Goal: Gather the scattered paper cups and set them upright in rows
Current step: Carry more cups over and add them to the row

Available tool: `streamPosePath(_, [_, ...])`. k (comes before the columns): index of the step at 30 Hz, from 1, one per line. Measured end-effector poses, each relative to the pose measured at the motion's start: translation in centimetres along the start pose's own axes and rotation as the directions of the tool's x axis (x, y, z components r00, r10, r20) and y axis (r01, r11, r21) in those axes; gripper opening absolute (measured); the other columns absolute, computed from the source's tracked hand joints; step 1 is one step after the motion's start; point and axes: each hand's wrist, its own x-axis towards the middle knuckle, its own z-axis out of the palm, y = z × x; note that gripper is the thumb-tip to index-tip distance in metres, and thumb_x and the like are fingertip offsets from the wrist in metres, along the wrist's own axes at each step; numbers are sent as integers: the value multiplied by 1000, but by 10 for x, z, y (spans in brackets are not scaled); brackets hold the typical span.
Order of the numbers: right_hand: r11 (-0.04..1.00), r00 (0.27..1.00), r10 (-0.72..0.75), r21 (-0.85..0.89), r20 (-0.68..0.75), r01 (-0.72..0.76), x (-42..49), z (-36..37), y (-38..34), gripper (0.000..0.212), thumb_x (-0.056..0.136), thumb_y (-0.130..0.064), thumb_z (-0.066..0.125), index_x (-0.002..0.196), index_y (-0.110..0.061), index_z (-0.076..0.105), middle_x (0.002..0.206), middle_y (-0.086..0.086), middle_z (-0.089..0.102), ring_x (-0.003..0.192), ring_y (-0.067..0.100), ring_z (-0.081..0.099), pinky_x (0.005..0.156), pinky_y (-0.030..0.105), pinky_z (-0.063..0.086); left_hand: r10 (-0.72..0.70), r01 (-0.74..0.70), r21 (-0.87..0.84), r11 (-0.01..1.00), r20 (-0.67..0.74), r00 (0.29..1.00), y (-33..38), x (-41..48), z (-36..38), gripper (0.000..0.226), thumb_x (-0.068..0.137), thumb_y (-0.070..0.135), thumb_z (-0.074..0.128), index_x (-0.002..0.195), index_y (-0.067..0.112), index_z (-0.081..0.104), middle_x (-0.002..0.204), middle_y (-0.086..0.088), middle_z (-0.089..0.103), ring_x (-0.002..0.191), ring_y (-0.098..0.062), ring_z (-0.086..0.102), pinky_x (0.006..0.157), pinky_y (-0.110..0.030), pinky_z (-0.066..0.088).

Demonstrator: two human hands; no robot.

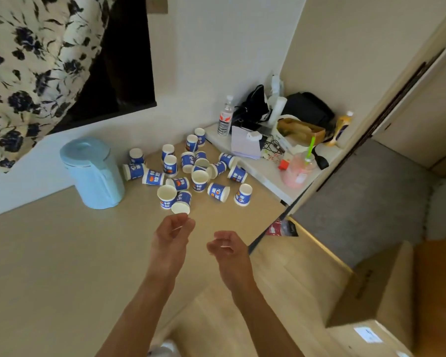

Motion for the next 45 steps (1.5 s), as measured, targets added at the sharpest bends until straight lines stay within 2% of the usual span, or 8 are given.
streamPosePath(7, [989, 996, 68, -126, -65, -76, 103, -28, -9, 32, 80, -11, 82, 102, -23, 63, 93, 1, 70, 79, 18, 66, 63, 18, 46, -49, 50, 20, 999, -42, 998, 2, 48, 25, 8, 93, 25, 68, 101, 26, 69, 107, 0, 71, 107, -20, 66, 101, -50, 51])
streamPosePath(12, [949, 1000, 13, -316, -6, -15, 194, -32, -7, 45, 78, -10, 84, 114, -15, 57, 104, 7, 64, 91, 24, 64, 81, 32, 49, -102, 106, 14, 994, -146, 984, -13, 68, 43, 7, 92, 26, 70, 98, 29, 69, 100, 9, 71, 97, -12, 65, 90, -39, 54])
streamPosePath(20, [455, 988, -108, -878, 111, 148, 318, -45, 19, 73, 78, -33, 80, 140, -12, 48, 137, 17, 45, 126, 36, 50, 100, 47, 49, -152, 154, -25, 988, -361, 920, -16, 92, 86, 7, 92, 23, 70, 97, 29, 68, 100, 6, 71, 91, -11, 64, 80, -30, 51])
streamPosePath(25, [371, 985, -15, -914, 172, 165, 357, -62, 44, 74, 82, -24, 73, 148, -23, 39, 149, 14, 32, 135, 35, 38, 104, 48, 43, -167, 149, -75, 986, -439, 883, -17, 105, 113, 3, 93, 24, 68, 94, 25, 67, 93, 3, 69, 90, -14, 64, 78, -32, 50])
streamPosePath(34, [526, 974, -48, -823, 222, 213, 367, -82, 58, 42, 84, -20, 74, 122, -12, 59, 122, 18, 55, 116, 38, 55, 83, 45, 50, -218, 194, -99, 976, -488, 845, -23, 110, 143, 12, 94, 21, 67, 103, 14, 68, 96, -1, 69, 95, -19, 64, 85, -35, 50])
streamPosePath(39, [904, 962, -54, -396, 268, 161, 338, -72, 29, 37, 77, -13, 83, 107, -8, 62, 107, 11, 65, 91, 22, 65, 68, 22, 49, -290, 290, -75, 954, -475, 831, -28, 114, 149, 20, 93, 28, 68, 106, 13, 68, 104, -9, 70, 90, -21, 63, 79, -34, 48])
streamPosePath(42, [955, 923, -115, -216, 367, 205, 312, -58, 3, 41, 74, -12, 86, 106, -12, 61, 97, -1, 65, 77, -4, 61, 62, 8, 48, -370, 397, -28, 918, -426, 826, -32, 117, 157, 34, 91, 44, 67, 105, 13, 69, 111, -13, 72, 92, -22, 67, 85, -39, 52])
streamPosePath(45, [973, 882, -164, -73, 441, 217, 295, -55, -18, 43, 73, -9, 87, 107, -12, 61, 98, -3, 66, 80, -7, 62, 69, 10, 51, -422, 411, -109, 905, -341, 840, -30, 122, 164, 52, 80, 64, 65, 104, 18, 71, 111, -11, 74, 91, -18, 67, 90, -40, 54])
